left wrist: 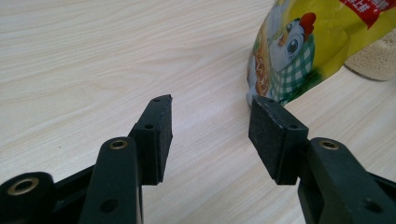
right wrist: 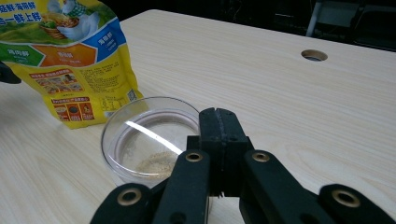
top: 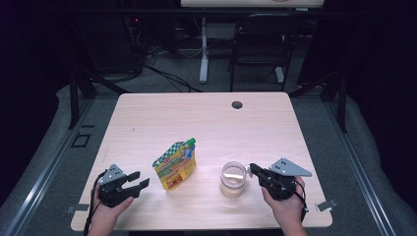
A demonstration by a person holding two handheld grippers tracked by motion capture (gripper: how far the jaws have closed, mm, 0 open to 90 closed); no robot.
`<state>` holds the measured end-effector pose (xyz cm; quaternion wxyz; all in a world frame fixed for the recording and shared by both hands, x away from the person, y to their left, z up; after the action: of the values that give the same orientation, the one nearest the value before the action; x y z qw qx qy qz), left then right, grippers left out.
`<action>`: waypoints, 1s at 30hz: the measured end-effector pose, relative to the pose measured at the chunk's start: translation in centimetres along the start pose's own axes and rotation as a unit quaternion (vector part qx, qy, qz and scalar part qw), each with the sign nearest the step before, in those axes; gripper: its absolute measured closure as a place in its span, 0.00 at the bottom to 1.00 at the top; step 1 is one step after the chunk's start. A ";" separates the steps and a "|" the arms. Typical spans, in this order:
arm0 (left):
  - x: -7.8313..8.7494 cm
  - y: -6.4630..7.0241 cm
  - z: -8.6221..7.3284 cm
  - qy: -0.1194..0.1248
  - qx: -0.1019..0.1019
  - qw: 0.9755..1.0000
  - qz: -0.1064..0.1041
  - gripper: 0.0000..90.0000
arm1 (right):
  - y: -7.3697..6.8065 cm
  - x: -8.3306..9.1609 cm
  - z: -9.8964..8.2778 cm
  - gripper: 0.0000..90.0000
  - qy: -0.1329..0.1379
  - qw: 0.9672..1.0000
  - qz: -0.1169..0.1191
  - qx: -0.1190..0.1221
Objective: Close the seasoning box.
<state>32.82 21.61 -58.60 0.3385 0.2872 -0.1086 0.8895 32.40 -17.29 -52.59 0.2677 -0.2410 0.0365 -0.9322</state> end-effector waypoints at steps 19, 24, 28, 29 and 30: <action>2.4 -2.7 0.7 0.039 0.039 0.998 0.029 0.49 | 3.0 2.5 1.4 0.68 0.008 0.999 -0.021 -0.036; 2.2 -3.4 0.8 0.031 0.044 0.998 0.034 0.48 | 4.3 2.3 0.6 0.53 0.007 0.998 -0.041 -0.040; 2.4 -4.3 0.8 0.024 0.042 0.998 0.043 0.48 | 5.3 2.1 -0.2 0.49 -0.009 0.998 -0.055 -0.031; 2.4 -4.6 0.7 0.025 0.045 0.998 0.044 0.48 | 5.6 2.1 -0.4 0.47 -0.011 0.998 -0.058 -0.030; 2.5 -4.9 0.5 0.019 0.047 0.998 0.045 0.48 | 6.0 2.1 -0.6 0.46 -0.015 0.997 -0.063 -0.030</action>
<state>34.79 26.39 -56.76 0.2863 0.2806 -0.0725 0.9133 33.45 -23.48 -53.44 0.2012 -0.2643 0.0448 -0.9422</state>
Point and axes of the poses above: each handheld gripper's, and its own axes: x roughly backward along the jaws, z roughly out of its top, y roughly to its right, the point moved 8 cm from there along -x, roughly forward along the jaws, and after that the axes turned 9 degrees about -x, right-handed, at the moved point
